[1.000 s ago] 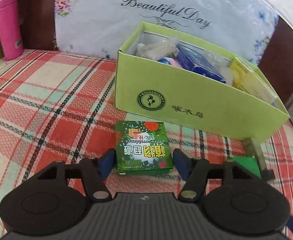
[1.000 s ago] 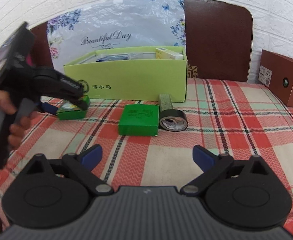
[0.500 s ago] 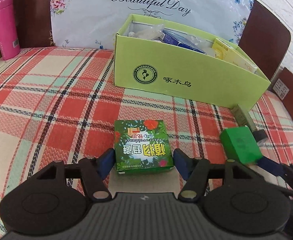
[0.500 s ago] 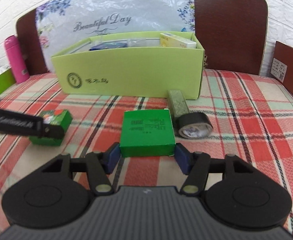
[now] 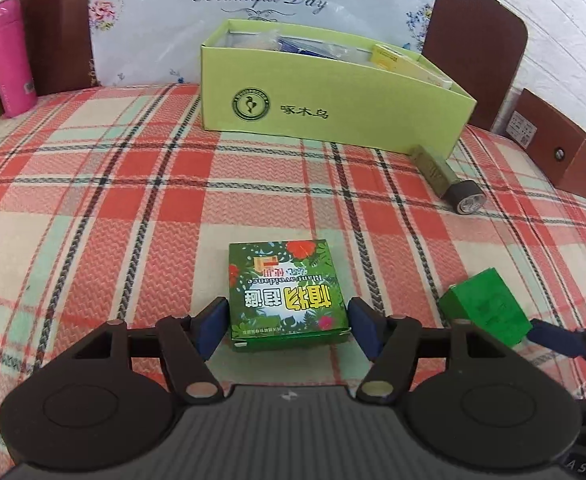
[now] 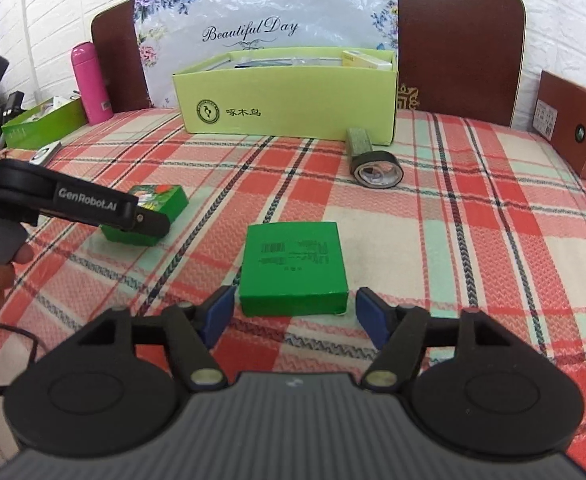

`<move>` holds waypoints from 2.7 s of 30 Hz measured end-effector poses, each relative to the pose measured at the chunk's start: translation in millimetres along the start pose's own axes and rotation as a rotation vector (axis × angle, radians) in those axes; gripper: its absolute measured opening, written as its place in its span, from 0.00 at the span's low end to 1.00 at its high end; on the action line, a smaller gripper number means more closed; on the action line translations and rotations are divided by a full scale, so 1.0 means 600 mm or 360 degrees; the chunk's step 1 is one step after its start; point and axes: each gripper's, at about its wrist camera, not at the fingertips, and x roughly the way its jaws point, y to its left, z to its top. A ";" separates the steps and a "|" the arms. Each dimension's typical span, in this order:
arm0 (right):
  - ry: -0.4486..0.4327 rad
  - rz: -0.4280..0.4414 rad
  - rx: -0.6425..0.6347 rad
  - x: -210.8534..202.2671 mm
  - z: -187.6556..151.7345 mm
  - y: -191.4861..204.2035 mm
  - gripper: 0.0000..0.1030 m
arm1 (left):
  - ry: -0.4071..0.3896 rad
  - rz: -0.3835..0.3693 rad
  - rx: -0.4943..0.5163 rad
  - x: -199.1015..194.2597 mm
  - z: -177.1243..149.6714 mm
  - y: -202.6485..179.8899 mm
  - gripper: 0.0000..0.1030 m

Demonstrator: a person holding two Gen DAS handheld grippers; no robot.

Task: Organize objects
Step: 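Lift both boxes and carry them over the lime-green box, then drop both boxes into the lime-green box and open both tools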

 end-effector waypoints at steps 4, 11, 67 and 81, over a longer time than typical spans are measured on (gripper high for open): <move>-0.0019 0.0005 -0.0017 0.003 0.005 0.006 0.66 | 0.0026 0.0045 -0.0003 0.011 0.014 -0.004 0.76; 0.0003 -0.0013 -0.0035 0.021 0.013 0.010 0.67 | 0.0043 0.0089 0.0013 0.024 0.023 -0.008 0.77; -0.0575 -0.0196 -0.0277 0.227 0.293 -0.036 1.00 | -0.0409 -0.0021 0.0085 0.096 0.302 0.022 0.88; -0.0569 -0.0173 -0.0155 0.086 0.270 -0.041 1.00 | -0.0514 0.0156 0.0120 -0.045 0.248 -0.043 0.91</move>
